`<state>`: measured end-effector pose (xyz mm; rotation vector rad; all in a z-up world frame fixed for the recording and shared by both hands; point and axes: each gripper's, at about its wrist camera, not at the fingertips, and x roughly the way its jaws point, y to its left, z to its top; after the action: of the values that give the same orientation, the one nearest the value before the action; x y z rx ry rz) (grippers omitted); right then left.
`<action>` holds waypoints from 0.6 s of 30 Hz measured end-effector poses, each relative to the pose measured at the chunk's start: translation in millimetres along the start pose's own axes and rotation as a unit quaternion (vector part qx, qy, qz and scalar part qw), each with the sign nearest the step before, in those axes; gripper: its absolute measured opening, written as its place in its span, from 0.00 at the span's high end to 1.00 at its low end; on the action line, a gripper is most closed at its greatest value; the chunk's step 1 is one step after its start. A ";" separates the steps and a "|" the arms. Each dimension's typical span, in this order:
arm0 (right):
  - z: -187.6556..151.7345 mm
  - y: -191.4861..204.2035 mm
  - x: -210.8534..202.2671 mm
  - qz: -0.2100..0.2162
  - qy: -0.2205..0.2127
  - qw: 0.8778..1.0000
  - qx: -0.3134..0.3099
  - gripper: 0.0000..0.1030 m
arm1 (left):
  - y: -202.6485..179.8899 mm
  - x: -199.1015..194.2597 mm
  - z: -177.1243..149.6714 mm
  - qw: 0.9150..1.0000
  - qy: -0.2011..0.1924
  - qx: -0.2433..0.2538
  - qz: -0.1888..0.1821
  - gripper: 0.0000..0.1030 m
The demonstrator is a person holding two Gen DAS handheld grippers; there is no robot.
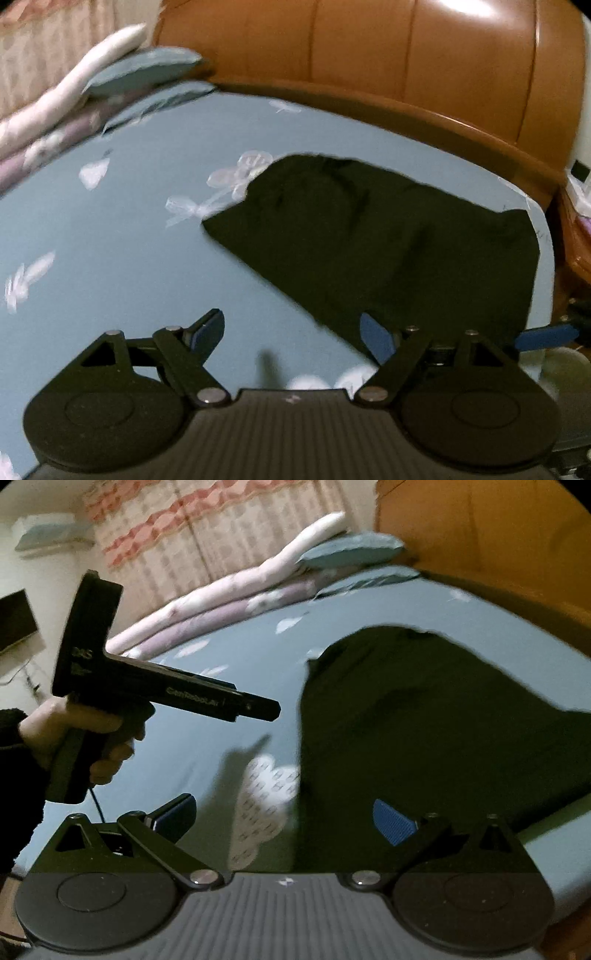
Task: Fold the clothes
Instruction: 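Lift the left gripper away from the shorts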
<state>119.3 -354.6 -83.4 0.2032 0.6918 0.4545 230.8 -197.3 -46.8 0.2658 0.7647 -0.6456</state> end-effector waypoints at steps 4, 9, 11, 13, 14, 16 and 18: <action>-11.6 4.8 19.1 0.016 0.063 0.998 0.020 0.00 | 10.7 -10.8 -24.0 1.000 0.004 -0.026 0.005 0.21; 8.1 1.0 1.1 -0.022 0.021 1.000 0.000 0.00 | 20.1 -23.4 -44.8 0.999 0.001 -0.046 0.009 0.21; 20.6 -8.8 -11.9 -0.058 -0.017 0.998 -0.008 0.00 | 20.2 -25.8 -49.9 0.999 0.001 -0.049 0.012 0.21; 33.1 -23.7 -16.7 -0.114 -0.039 0.992 -0.026 0.00 | 18.1 -28.0 -54.3 0.999 0.001 -0.050 0.015 0.21; 39.3 -31.2 -18.9 -0.142 -0.051 0.988 -0.035 0.00 | 16.4 -29.0 -56.2 0.999 0.001 -0.050 0.017 0.21; 49.6 -52.0 -17.5 -0.200 -0.070 0.976 -0.041 0.00 | 13.3 -29.8 -59.3 0.999 -0.002 -0.047 0.019 0.21; 57.4 -75.0 -12.1 -0.241 -0.074 0.967 -0.029 0.00 | 10.4 -30.7 -62.2 0.998 -0.006 -0.050 0.023 0.21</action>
<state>173.8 -428.3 -57.8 0.0083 0.5556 -0.0085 186.0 -147.9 -68.6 0.1861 0.7750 -0.5633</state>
